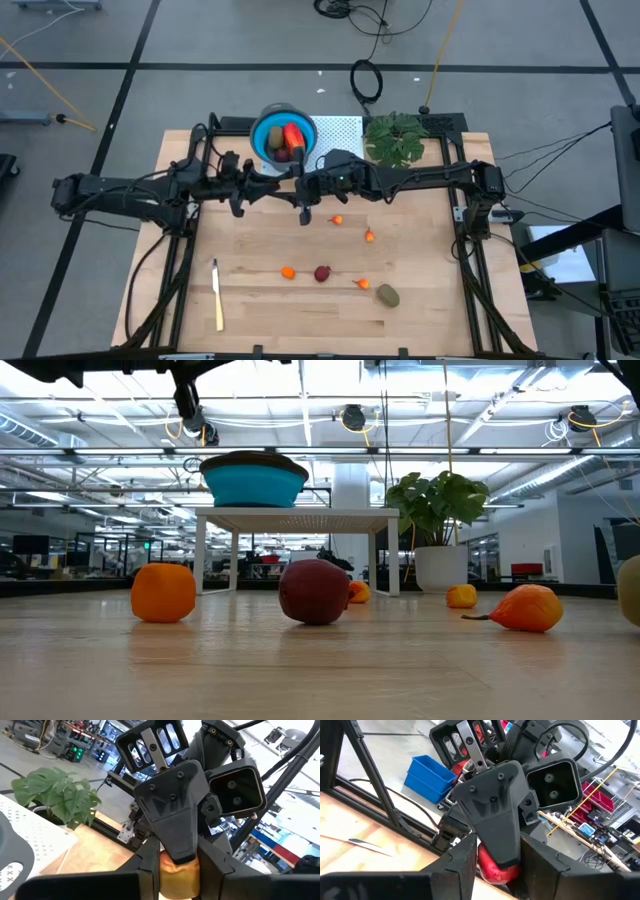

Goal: Pick & Place Fruit
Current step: Put the peach in the blue strainer bowl on the shelf

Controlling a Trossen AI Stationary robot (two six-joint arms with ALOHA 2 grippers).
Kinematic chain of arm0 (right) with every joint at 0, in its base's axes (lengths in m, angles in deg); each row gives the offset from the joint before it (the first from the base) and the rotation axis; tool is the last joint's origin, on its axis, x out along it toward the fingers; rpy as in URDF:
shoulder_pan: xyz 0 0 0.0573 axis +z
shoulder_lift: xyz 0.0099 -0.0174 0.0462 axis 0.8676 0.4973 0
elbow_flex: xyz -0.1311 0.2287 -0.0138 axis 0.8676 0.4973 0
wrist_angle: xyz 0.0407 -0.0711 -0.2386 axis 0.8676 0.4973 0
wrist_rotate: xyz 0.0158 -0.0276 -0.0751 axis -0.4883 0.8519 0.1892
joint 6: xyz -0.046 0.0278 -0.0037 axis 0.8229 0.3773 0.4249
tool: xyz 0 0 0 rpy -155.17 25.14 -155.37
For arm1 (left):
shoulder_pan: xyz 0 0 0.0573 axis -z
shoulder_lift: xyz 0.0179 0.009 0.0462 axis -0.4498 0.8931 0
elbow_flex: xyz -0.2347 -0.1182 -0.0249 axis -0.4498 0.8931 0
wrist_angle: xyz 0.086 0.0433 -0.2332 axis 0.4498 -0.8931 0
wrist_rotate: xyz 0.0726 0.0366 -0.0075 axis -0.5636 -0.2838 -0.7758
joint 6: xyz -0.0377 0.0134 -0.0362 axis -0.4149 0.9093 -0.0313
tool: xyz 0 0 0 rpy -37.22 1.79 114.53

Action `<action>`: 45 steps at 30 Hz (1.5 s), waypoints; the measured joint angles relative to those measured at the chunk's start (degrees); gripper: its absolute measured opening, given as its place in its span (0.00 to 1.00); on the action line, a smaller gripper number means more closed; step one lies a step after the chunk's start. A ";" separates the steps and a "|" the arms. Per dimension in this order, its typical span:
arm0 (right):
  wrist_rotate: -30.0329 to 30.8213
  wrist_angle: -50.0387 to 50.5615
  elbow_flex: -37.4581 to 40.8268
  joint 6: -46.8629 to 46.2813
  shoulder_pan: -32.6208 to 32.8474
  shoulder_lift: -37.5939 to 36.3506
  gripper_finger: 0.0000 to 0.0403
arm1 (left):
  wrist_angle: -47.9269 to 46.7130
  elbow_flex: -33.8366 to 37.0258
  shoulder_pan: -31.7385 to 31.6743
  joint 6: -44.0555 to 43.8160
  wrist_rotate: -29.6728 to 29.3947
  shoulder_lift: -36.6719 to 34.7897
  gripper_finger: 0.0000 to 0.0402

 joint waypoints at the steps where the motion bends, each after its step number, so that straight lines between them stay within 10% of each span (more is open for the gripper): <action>1: 0.04 0.37 0.00 -0.02 0.00 0.00 0.32 | -0.14 0.00 -0.24 0.00 0.36 0.00 0.21; 28: 10.01 13.40 -0.04 -3.37 0.26 -0.74 0.33 | -8.50 0.02 -5.62 -0.39 5.91 0.09 0.21; 45: 24.39 35.33 0.26 -10.34 0.21 -9.38 0.51 | -6.10 -0.07 -10.97 7.12 6.38 -0.26 0.21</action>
